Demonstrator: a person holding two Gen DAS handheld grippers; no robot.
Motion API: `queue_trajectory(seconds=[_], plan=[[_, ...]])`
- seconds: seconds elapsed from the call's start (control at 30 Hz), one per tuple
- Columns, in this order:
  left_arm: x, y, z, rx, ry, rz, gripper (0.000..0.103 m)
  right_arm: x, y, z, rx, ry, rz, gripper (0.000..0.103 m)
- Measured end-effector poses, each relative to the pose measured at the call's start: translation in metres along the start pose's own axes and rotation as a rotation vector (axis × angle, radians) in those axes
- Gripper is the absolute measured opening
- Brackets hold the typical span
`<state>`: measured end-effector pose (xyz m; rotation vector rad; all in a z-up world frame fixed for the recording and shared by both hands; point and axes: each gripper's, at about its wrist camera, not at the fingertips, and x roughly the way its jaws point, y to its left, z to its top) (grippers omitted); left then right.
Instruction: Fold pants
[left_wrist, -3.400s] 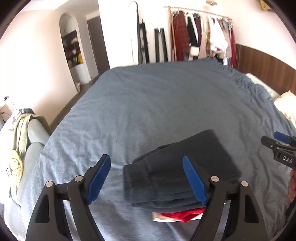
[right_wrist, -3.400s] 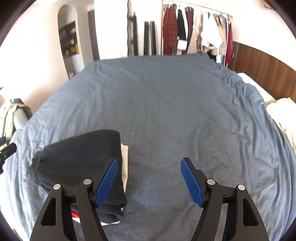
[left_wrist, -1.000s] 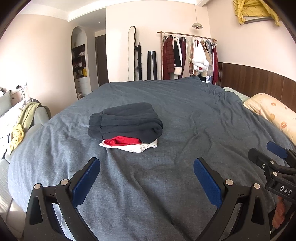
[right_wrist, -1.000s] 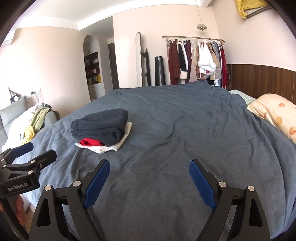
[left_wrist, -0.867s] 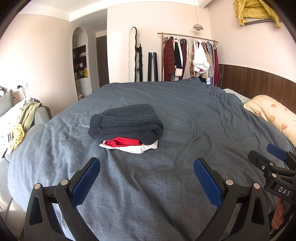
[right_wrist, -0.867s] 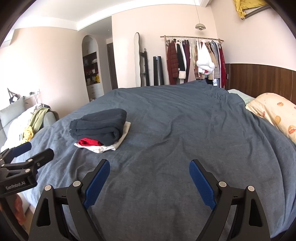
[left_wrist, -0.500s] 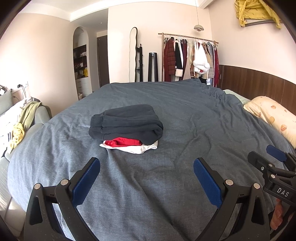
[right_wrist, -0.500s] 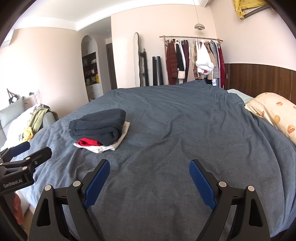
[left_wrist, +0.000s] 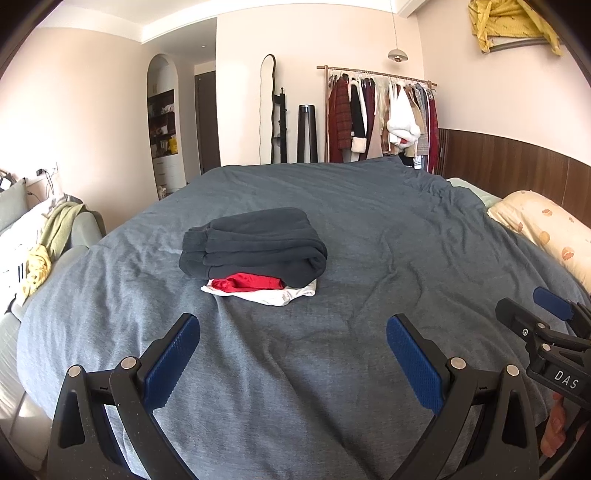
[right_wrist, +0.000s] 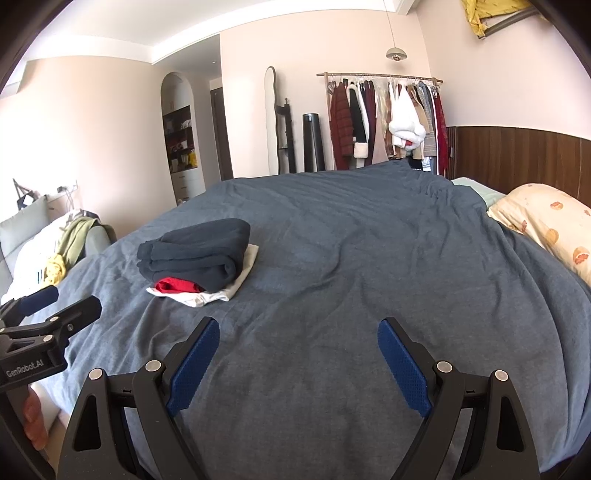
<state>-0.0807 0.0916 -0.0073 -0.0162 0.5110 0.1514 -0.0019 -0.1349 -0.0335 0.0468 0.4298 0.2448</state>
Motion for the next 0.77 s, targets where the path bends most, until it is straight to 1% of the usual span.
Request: queue_trajectory(seconds=[0.33,0.77], plan=[[-0.0004,-0.0011,-0.0010,0.000,0.000,0.003,0.103,-0.0002,0.0022,-0.0004,0.002,0.002,0.001,0.088],[0.0065,0.0065,-0.0038,0.003,0.003,0.004,0.103,0.0010,0.0025,-0.0016,0.000,0.007,0.005,0.088]])
